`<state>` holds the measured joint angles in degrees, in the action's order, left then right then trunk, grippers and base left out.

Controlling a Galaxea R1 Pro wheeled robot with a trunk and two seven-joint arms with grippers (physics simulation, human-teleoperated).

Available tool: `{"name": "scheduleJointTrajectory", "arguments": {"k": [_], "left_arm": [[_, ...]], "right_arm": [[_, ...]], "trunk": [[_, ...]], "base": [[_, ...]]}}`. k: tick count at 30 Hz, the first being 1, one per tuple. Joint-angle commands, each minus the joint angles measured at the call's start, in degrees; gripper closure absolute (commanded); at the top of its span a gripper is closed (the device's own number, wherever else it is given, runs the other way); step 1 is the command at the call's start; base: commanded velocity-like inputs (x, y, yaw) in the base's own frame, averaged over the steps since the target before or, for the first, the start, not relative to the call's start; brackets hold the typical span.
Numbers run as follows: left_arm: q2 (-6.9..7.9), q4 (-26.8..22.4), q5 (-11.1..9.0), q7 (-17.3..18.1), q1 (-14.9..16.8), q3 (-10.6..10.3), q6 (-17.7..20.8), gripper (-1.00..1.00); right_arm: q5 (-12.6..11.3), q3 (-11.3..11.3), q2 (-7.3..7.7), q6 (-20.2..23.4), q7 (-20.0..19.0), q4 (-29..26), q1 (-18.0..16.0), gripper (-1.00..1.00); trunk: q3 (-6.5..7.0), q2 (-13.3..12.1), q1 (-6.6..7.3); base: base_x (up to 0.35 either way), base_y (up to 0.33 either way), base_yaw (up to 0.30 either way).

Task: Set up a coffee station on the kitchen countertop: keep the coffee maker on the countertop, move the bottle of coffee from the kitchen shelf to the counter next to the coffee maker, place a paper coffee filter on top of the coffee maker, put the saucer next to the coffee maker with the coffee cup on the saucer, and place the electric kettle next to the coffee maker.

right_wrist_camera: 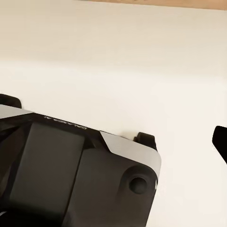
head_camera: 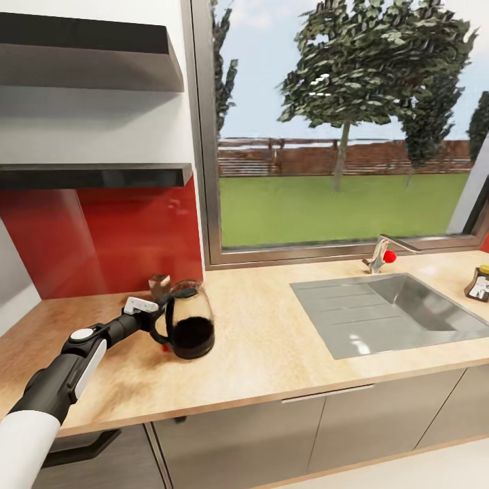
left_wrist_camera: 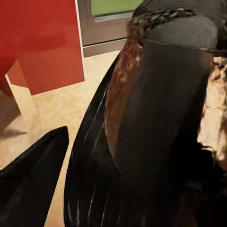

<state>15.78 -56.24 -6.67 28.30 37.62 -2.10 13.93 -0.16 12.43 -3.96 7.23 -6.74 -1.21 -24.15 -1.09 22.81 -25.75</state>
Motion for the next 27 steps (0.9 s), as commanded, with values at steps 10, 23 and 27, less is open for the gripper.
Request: {"name": "scheduleJointTrajectory", "arguments": {"k": [10, 23, 27], "left_arm": [[0.05, 0.0, -0.5, 0.0, 0.1, -0.1, 0.5, 1.0], [0.13, 0.0, -0.4, 0.2, 0.1, -0.1, 0.5, 1.0], [0.13, -0.1, -0.5, 0.3, 0.1, -0.3, 0.7, 1.0]], "right_arm": [[0.0, 0.3, 0.01, 0.3, -0.1, -0.1, 0.0, -1.0], [0.0, 0.3, 0.01, 0.3, -0.1, -0.1, 0.0, -1.0], [0.0, 0.3, 0.04, 0.2, -0.1, -0.2, 0.0, -1.0]], "trunk": [[-0.12, 0.1, -0.03], [-0.12, 0.1, -0.03], [-0.12, 0.1, -0.03]], "base": [[0.0, 0.0, 0.0], [0.0, 0.0, 0.0], [0.0, 0.0, 0.0]]}}
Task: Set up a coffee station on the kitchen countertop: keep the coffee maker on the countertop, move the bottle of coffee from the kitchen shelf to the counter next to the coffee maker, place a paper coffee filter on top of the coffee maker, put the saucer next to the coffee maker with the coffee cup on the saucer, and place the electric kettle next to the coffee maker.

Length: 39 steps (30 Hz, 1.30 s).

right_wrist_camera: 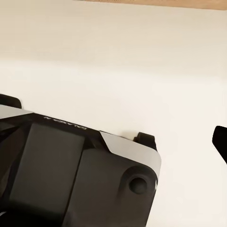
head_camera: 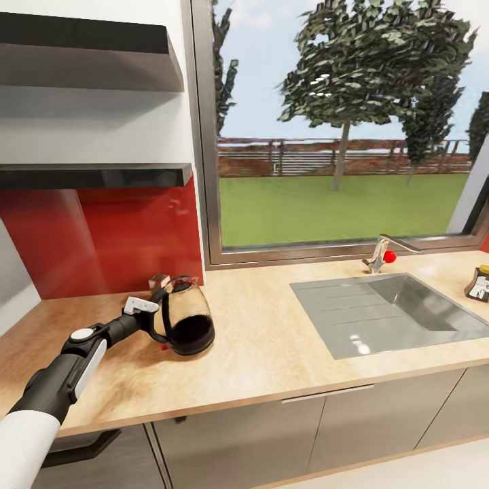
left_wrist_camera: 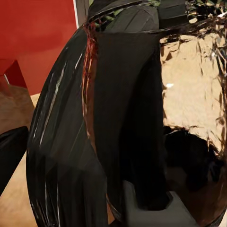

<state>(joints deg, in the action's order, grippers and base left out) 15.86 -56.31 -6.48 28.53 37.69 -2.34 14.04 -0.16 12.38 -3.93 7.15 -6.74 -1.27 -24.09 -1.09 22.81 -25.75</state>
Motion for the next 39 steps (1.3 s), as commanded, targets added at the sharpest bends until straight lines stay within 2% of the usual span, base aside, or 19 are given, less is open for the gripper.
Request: {"name": "scheduleJointTrajectory", "arguments": {"k": [1, 8, 10, 11, 14, 23, 28, 31, 33, 39], "left_arm": [[0.04, -0.2, -0.7, 0.0, 0.1, -0.1, 0.6, 1.0], [-0.33, -2.0, -0.9, -0.1, 1.4, 0.1, 2.4, 1.0], [-0.37, -3.6, -1.0, -0.1, 2.3, 0.1, 5.1, 1.0], [-0.38, -5.8, -1.0, -0.1, 2.8, 0.1, 8.0, 1.0], [-0.39, -9.2, -0.9, -0.1, 4.3, 0.1, 10.6, 1.0], [-0.36, -10.1, -1.0, 0.0, 5.4, 0.0, 13.0, 1.0], [-0.39, -10.4, -1.0, 0.0, 5.3, -1.2, 13.2, 1.0], [-0.43, -12.6, -1.0, 0.0, 4.9, -1.4, 13.3, 1.0], [-0.41, -14.1, -1.0, 0.0, 4.7, -1.4, 13.3, 1.0], [-0.4, -14.5, -0.9, -0.1, 4.7, -1.5, 13.2, 1.0]], "right_arm": [[0.0, 0.3, 0.02, 0.3, -0.1, -0.1, 0.0, -1.0], [-0.1, 0.3, 0.06, 0.3, -0.2, -0.1, 0.0, -1.0], [-0.1, 0.3, 0.06, 0.3, -0.2, -0.1, 0.0, -1.0], [-0.2, 0.3, 0.06, 0.3, -0.3, -0.2, 0.0, -1.0], [-0.4, 0.2, 0.01, 0.3, -0.4, -0.2, -0.1, -1.0], [-0.5, -0.1, -0.02, 0.3, -0.4, -0.3, -0.1, -1.0], [-0.5, -0.1, 0.13, 0.4, -0.1, -0.2, -0.1, -1.0], [-0.5, 0.0, 0.12, 0.5, -0.1, -0.2, 0.0, -1.0], [-0.5, 0.0, 0.11, 0.5, -0.1, -0.2, 0.0, -1.0], [-0.5, 0.0, 0.07, 0.3, -0.1, -0.2, 0.0, -1.0]], "trunk": [[-0.12, 0.1, -0.03], [-0.12, 0.1, -0.03], [-0.12, 0.1, -0.03], [-0.12, 0.1, -0.03], [-0.12, 0.1, -0.03], [-0.12, 0.1, -0.03], [-0.12, 0.1, -0.03], [-0.12, 0.1, -0.03], [-0.12, 0.1, -0.03], [-0.12, 0.1, -0.03]], "base": [[0.0, 0.0, 0.0], [0.0, 0.0, 0.0], [0.0, 0.0, 0.0], [0.0, 0.0, 0.0], [0.0, 0.0, -0.028], [0.0, 0.0, -0.222], [0.0, 0.0, -0.282], [0.0, -0.011, -0.293], [0.0, -0.192, -0.295], [0.0, -0.255, -0.295]]}}
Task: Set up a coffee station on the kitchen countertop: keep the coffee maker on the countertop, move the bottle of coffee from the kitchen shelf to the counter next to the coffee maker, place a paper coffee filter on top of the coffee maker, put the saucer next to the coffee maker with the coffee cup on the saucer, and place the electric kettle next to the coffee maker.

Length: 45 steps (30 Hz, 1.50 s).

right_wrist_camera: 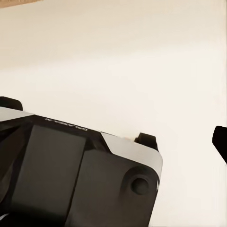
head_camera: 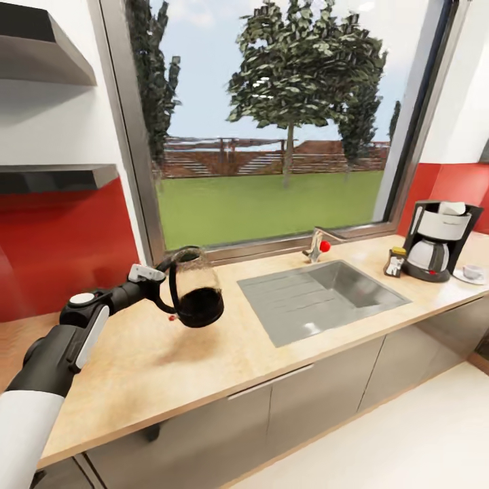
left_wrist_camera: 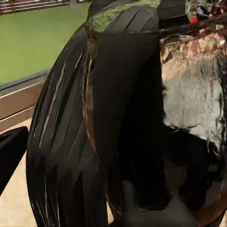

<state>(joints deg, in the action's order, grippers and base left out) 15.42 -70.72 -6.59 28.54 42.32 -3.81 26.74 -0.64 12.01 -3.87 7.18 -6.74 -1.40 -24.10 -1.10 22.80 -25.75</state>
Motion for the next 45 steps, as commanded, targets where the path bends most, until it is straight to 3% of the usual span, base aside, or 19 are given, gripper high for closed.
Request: {"name": "scheduleJointTrajectory", "arguments": {"k": [1, 37, 45], "left_arm": [[0.05, -0.1, -0.8, -0.1, 0.0, -0.1, 0.5, 1.0], [0.14, 0.0, -0.7, -0.1, 0.0, -0.1, 0.4, 1.0], [0.2, 0.0, -0.7, -0.1, 0.0, 0.0, 0.4, 1.0]], "right_arm": [[-0.1, 0.4, 0.0, 0.3, -0.1, -0.1, 0.0, -1.0], [-0.1, 0.4, 0.0, 0.3, -0.1, -0.1, 0.0, -1.0], [-0.1, 0.4, 0.01, 0.3, -0.2, -0.1, 0.0, -1.0]], "trunk": [[-0.11, 0.1, -0.03], [-0.11, 0.1, -0.03], [-0.11, 0.1, -0.03]], "base": [[0.0, -0.271, -0.295], [0.0, -0.272, -0.295], [0.0, -0.272, -0.06]]}}
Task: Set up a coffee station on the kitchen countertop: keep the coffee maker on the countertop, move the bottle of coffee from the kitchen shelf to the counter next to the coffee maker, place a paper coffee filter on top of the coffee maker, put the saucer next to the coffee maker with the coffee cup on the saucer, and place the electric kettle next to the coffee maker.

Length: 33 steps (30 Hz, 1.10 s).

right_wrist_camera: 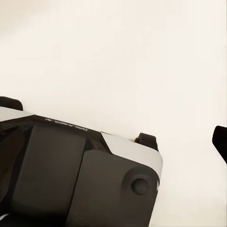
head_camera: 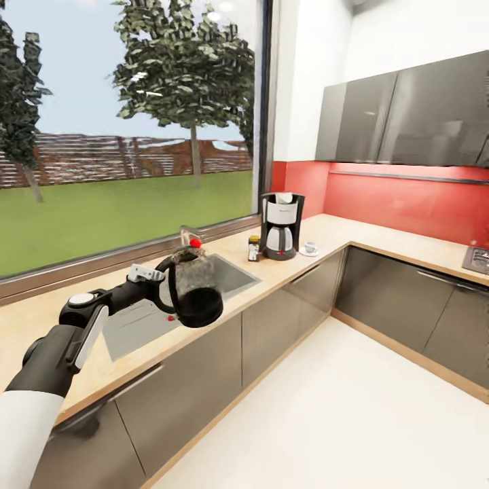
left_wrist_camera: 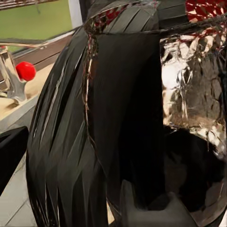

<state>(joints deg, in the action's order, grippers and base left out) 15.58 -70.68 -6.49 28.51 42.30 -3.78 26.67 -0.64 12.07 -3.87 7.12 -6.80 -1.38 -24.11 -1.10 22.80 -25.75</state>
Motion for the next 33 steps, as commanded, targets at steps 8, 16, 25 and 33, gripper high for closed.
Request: {"name": "scheduleJointTrajectory", "arguments": {"k": [8, 16, 25, 33], "left_arm": [[0.05, -0.1, -0.8, -0.1, 0.1, -0.1, 0.5, 1.0], [0.05, -0.1, -0.8, -0.1, 0.1, 0.0, 0.5, 1.0], [0.04, -0.1, -0.8, -0.1, 0.1, 0.0, 0.5, 1.0], [-0.02, 0.0, -0.9, -0.2, 0.1, 0.0, 0.5, 1.0]], "right_arm": [[0.0, 0.3, 0.09, 0.3, -0.1, -0.1, 0.0, -1.0], [-0.1, 0.3, -0.08, 0.4, -0.1, -0.1, 0.0, -1.0], [-0.1, 0.3, -0.09, 0.4, -0.1, -0.1, 0.0, -1.0], [-0.1, 0.3, -0.09, 0.4, -0.1, -0.1, 0.0, -1.0]], "trunk": [[-0.11, 0.1, -0.03], [-0.11, 0.1, -0.03], [-0.11, 0.1, -0.03], [-0.11, 0.1, -0.03]], "base": [[0.081, -0.257, -0.001], [0.245, -0.181, 0.0], [0.163, -0.224, 0.0], [0.082, -0.266, 0.0]]}}
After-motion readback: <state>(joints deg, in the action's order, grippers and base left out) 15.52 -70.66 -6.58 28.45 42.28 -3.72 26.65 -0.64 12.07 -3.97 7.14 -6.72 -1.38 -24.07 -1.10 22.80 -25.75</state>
